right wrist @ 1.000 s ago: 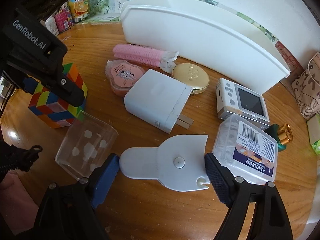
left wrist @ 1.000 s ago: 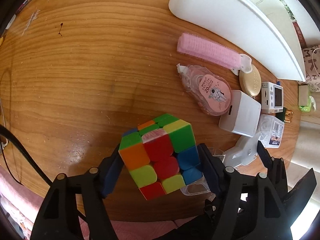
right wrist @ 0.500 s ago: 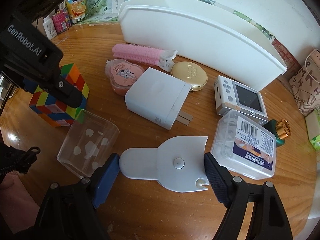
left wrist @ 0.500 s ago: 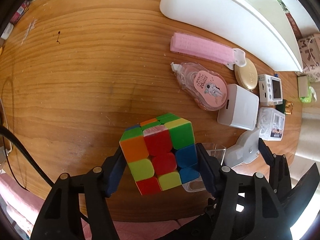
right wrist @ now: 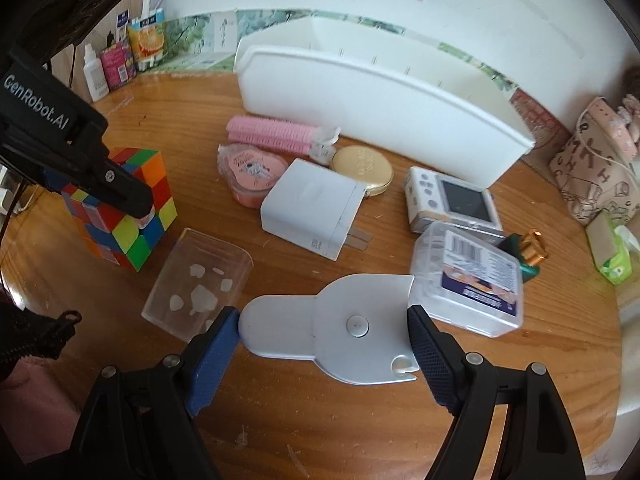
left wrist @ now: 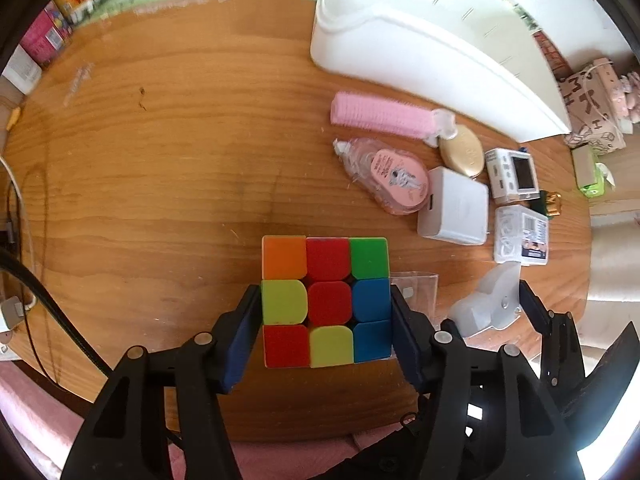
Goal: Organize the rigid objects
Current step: 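Lift both held items into the white bin and open both tools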
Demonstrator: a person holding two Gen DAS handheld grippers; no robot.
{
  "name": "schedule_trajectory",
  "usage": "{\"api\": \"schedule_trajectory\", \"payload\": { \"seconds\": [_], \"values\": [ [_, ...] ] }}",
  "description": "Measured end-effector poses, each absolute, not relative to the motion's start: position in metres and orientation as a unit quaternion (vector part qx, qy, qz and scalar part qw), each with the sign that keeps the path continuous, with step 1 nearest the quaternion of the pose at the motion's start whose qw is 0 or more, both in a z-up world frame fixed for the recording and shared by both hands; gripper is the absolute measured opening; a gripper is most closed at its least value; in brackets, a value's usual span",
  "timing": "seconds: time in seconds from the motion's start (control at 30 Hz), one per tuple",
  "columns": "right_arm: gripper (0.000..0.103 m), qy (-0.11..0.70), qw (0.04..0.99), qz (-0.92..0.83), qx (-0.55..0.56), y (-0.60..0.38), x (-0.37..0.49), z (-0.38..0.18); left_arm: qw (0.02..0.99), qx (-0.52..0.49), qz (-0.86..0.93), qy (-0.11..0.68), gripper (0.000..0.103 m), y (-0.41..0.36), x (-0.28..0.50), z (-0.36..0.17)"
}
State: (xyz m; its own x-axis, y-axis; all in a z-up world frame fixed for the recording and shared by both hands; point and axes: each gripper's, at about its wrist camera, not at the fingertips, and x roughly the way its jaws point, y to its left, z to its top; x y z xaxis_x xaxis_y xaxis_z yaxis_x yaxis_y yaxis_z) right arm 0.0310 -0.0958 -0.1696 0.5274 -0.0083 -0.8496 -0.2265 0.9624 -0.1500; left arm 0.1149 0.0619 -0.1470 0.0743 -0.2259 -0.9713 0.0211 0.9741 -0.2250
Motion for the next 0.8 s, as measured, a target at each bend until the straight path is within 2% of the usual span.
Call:
{"api": "schedule_trajectory", "payload": {
  "seconds": [0.37, 0.8],
  "values": [
    [0.084, 0.425, 0.895, 0.066, -0.12, -0.101, 0.016, -0.121, 0.818, -0.03, -0.087, 0.568, 0.064, 0.058, 0.096, -0.085],
    [0.084, 0.337, 0.932, 0.061, -0.116, -0.122, 0.035, -0.06, 0.876, -0.01, -0.081, 0.476, 0.064, 0.039, 0.097, -0.025]
  ]
}}
